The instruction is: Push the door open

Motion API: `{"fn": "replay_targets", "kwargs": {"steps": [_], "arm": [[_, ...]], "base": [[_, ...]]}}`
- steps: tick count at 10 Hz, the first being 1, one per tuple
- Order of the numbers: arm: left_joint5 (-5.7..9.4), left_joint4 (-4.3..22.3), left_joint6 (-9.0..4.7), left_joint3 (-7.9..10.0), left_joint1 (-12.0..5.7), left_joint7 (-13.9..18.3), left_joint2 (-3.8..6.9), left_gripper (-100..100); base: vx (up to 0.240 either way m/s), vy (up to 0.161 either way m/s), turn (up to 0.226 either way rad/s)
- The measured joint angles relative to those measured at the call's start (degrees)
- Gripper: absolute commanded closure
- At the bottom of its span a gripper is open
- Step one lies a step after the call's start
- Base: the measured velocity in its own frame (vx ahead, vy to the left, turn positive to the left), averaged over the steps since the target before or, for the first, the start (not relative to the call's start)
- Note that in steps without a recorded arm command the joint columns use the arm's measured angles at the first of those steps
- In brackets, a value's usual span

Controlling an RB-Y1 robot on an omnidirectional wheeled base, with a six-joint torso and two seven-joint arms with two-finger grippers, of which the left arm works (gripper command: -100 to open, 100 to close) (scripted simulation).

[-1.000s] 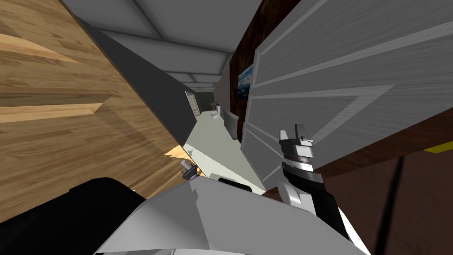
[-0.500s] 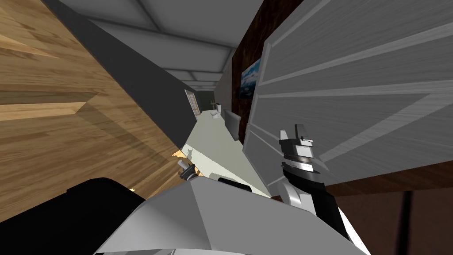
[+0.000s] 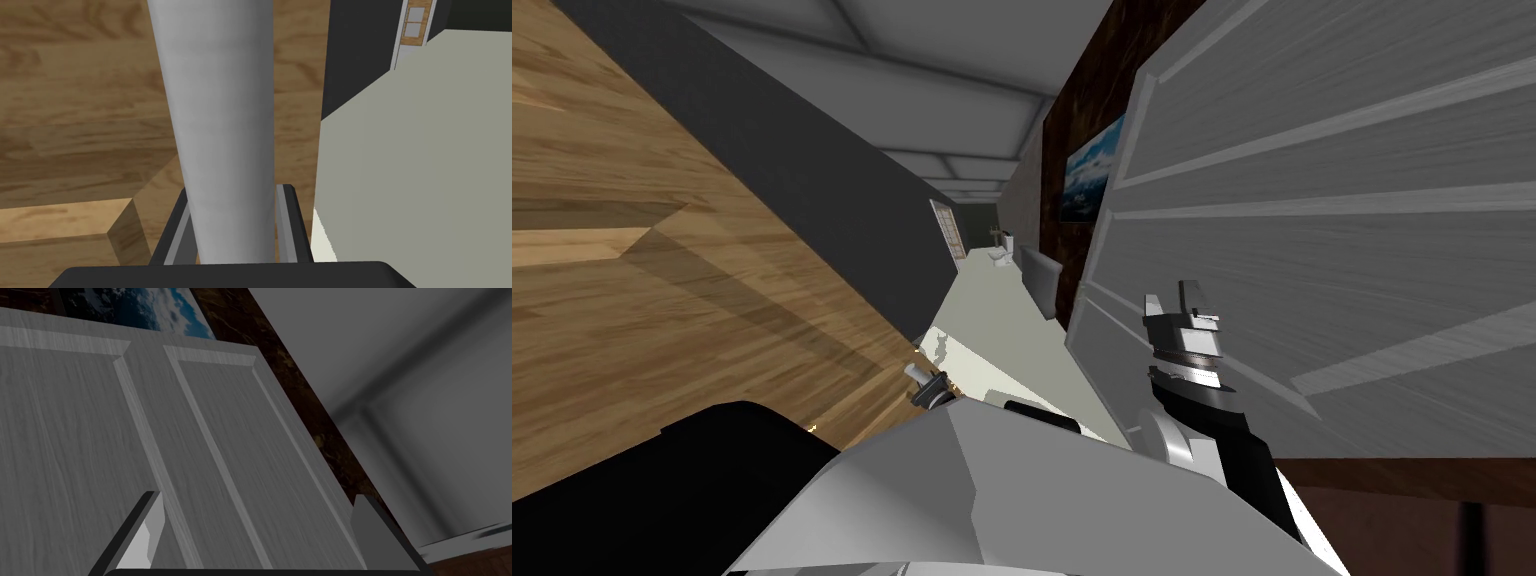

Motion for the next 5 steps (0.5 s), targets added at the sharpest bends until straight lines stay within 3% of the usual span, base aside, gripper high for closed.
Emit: {"fn": "replay_targets", "kwargs": {"steps": [1, 2, 5], "arm": [[-0.05, 1.3, -0.22, 0.96, -0.88, 0.2, 0.09, 100], [0.02, 0.1, 0.01, 1.79, -0.23, -0.3, -0.46, 100], [0.05, 1.9, -0.24, 4.65, -1.62, 0.1, -0.63, 100]], "base": [[0.1, 0.096, 0.008], [0.089, 0.102, 0.015], [0.096, 0.093, 0.033]]}}
